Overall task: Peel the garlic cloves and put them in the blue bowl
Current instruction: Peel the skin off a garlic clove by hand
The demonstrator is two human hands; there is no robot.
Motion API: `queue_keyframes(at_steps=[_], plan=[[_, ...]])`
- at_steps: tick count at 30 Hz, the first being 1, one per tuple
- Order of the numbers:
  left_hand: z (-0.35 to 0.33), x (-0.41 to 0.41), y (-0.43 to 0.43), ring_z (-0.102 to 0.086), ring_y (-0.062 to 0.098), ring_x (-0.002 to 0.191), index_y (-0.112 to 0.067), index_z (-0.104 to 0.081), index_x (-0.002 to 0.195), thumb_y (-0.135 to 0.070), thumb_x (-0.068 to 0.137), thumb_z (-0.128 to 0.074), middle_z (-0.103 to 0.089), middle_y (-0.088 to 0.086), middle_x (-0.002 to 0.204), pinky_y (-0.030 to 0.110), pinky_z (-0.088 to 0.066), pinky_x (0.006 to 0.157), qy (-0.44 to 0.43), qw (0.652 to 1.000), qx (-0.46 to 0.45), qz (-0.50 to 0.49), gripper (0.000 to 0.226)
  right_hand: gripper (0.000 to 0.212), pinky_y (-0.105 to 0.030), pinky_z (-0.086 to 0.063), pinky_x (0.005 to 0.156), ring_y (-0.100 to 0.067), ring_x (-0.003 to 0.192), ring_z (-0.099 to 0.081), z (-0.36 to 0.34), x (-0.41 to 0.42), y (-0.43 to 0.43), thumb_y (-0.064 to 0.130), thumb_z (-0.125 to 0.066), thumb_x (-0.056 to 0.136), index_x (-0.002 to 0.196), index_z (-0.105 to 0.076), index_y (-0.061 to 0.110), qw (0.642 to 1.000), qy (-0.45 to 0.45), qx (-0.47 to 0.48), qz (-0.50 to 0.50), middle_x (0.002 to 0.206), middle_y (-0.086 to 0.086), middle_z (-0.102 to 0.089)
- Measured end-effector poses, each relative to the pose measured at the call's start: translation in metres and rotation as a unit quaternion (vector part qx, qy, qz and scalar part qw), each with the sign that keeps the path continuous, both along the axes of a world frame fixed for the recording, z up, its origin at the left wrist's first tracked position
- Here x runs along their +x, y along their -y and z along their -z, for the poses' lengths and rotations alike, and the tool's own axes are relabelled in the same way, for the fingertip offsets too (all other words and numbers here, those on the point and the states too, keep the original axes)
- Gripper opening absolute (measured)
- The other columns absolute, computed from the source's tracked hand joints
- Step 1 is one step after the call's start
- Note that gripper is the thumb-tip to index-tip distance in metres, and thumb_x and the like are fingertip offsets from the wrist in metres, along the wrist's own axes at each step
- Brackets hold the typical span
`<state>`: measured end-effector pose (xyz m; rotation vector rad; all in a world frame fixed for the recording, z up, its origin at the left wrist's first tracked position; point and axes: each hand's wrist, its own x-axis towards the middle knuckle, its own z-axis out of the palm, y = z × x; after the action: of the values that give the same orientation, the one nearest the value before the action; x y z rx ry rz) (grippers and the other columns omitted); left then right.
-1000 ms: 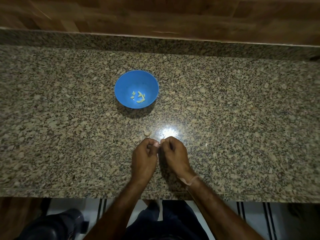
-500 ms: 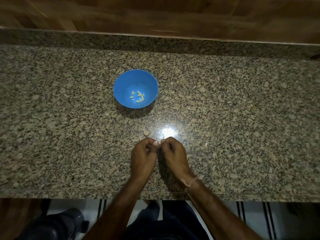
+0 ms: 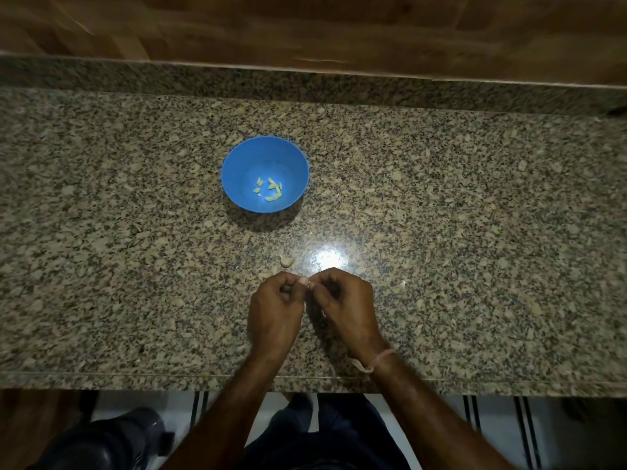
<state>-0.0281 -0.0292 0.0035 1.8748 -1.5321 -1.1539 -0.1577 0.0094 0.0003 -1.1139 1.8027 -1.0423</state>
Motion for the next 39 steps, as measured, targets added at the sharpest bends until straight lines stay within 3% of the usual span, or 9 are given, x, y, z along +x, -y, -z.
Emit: queue_keyframes(at_steps=[8,12,16,19,26,29,31,35,39], plan=[[-0.002,0.0,-0.003,-0.068,-0.001,0.074,-0.027,-0.076,0.094,-0.032,0.098,-0.07,-0.074,-0.014,0.08,0.028,-0.055,0.067,-0.02,1.0,-0.015,0.018,0.009,0.009,-0.044,-0.06,0.066,-0.015,0.072,-0.072,0.002,0.003,0.001,0.023,-0.071,0.094,0.085,-0.073,0.022,1.0,-0.013,0.01,0.001,0.076,0.005,-0.074],[0.0,0.001,-0.004,-0.07,0.001,0.078,-0.023,-0.078,0.098,-0.018,0.097,-0.07,-0.076,-0.013,0.086,0.032,-0.06,0.071,-0.057,0.998,-0.033,0.026,0.009,0.007,-0.027,-0.059,0.062,-0.022,0.072,-0.076,-0.002,0.002,0.001,0.01,-0.076,0.092,0.085,-0.076,0.012,0.996,0.068,0.025,0.056,0.075,-0.003,-0.076],[-0.001,0.001,-0.002,-0.072,0.006,0.079,-0.023,-0.079,0.099,-0.02,0.098,-0.07,-0.077,-0.012,0.086,0.035,-0.061,0.072,-0.081,0.995,-0.026,0.041,0.009,0.01,-0.043,-0.065,0.074,-0.028,0.076,-0.077,0.0,-0.001,0.004,0.02,-0.076,0.088,0.087,-0.079,0.011,0.986,0.131,0.062,0.088,0.079,-0.006,-0.079],[-0.001,0.002,0.001,-0.073,0.012,0.081,-0.022,-0.079,0.097,-0.02,0.098,-0.069,-0.078,-0.008,0.085,0.036,-0.061,0.075,-0.122,0.992,0.006,0.038,0.011,0.01,-0.045,-0.061,0.076,-0.026,0.071,-0.071,-0.002,-0.001,0.003,0.007,-0.072,0.093,0.088,-0.076,-0.001,0.963,0.228,0.083,0.117,0.077,-0.014,-0.076],[-0.002,0.003,-0.001,-0.072,0.015,0.077,-0.02,-0.08,0.091,-0.024,0.098,-0.072,-0.077,-0.003,0.081,0.034,-0.057,0.072,-0.178,0.983,0.041,0.035,0.011,0.007,-0.041,-0.062,0.068,-0.027,0.074,-0.074,-0.002,-0.004,-0.006,0.015,-0.076,0.091,0.084,-0.074,0.016,0.997,0.059,0.006,0.045,0.075,-0.003,-0.075],[-0.002,0.003,-0.002,-0.065,0.007,0.067,-0.018,-0.077,0.094,-0.018,0.099,-0.07,-0.073,-0.006,0.075,0.024,-0.051,0.062,-0.184,0.982,0.034,0.041,0.009,0.017,-0.05,-0.064,0.076,-0.034,0.077,-0.075,-0.003,-0.005,-0.002,0.029,-0.077,0.084,0.087,-0.077,0.013,0.987,0.138,0.045,0.07,0.079,-0.009,-0.077],[-0.003,0.002,-0.002,-0.058,0.001,0.06,-0.013,-0.073,0.094,-0.01,0.1,-0.066,-0.067,-0.012,0.067,0.018,-0.045,0.058,-0.197,0.979,0.036,0.041,0.009,0.016,-0.055,-0.062,0.079,-0.035,0.075,-0.071,-0.003,-0.004,0.001,0.019,-0.075,0.088,0.089,-0.076,0.003,0.971,0.214,0.066,0.087,0.081,-0.02,-0.075],[-0.005,-0.002,-0.003,-0.06,0.002,0.062,-0.009,-0.068,0.099,-0.004,0.101,-0.061,-0.066,-0.009,0.071,0.018,-0.046,0.058,-0.22,0.975,0.026,0.036,0.009,0.009,-0.039,-0.056,0.071,-0.025,0.067,-0.061,-0.013,0.005,0.003,-0.002,-0.064,0.096,0.093,-0.071,-0.009,0.918,0.361,0.094,0.135,0.07,-0.016,-0.065],[-0.003,-0.003,-0.004,-0.061,0.006,0.07,-0.013,-0.067,0.095,-0.011,0.104,-0.058,-0.068,-0.003,0.078,0.021,-0.048,0.063,-0.227,0.973,0.029,0.036,0.013,0.01,-0.035,-0.056,0.068,-0.023,0.067,-0.063,-0.015,0.0,0.003,-0.001,-0.066,0.096,0.095,-0.071,-0.01,0.935,0.327,0.076,0.113,0.074,-0.015,-0.068]])
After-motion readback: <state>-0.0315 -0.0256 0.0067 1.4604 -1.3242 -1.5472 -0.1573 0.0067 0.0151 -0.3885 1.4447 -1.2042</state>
